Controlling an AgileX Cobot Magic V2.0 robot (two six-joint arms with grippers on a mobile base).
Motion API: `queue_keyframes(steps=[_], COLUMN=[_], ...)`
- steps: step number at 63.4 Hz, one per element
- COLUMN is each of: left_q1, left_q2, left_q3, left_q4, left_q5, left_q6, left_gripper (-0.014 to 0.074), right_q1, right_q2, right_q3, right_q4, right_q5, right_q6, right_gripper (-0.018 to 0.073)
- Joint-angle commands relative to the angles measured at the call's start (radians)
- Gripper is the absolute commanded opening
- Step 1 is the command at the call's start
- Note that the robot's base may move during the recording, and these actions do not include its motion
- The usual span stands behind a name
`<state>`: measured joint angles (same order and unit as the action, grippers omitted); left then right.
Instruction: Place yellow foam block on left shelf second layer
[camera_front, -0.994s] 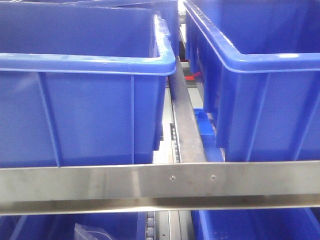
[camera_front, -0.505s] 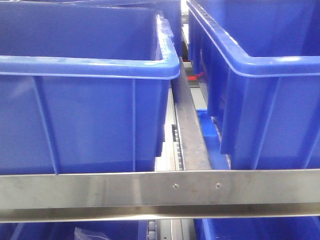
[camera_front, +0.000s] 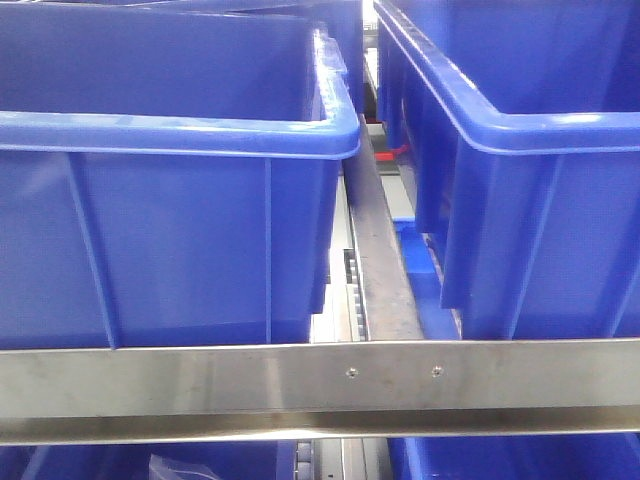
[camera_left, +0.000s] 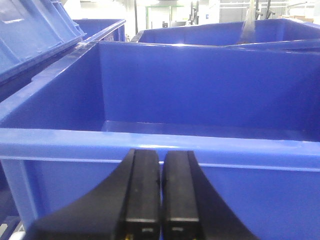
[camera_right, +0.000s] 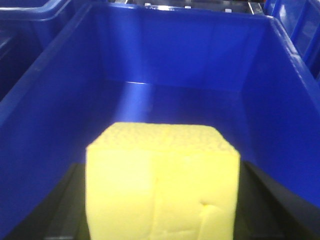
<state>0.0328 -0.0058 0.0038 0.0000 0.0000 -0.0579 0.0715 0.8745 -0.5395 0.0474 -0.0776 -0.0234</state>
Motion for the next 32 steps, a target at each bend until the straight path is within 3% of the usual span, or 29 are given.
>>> queue_keyframes(steps=[1,10,17,32], left_q1=[0.001,0.001,0.001,0.001], left_q2=[-0.017,-0.017,-0.017,-0.017], left_q3=[0.028,0.028,0.028,0.028], left_q4=[-0.006,-0.006,-0.006,-0.006], left_q5=[-0.082,-0.082,-0.082,-0.082], left_q6=[-0.003,-0.003,-0.003,-0.003], left_gripper=[0.0124,0.0124,0.0124,0.0124], right_q1=[-0.006,-0.006,-0.006,-0.006], right_q2=[0.07,0.158,0.193,0.213], right_q3=[-0.063,-0.102,-0.124,-0.138], right_q4=[0.001,0.001,0.001,0.001], right_q5=[-0.178,-0.205,-0.19,-0.181], right_q6=[-0.008,-0.008,-0.008,-0.008], right_gripper=[0.0533,0.0538,0.0618,0.0609])
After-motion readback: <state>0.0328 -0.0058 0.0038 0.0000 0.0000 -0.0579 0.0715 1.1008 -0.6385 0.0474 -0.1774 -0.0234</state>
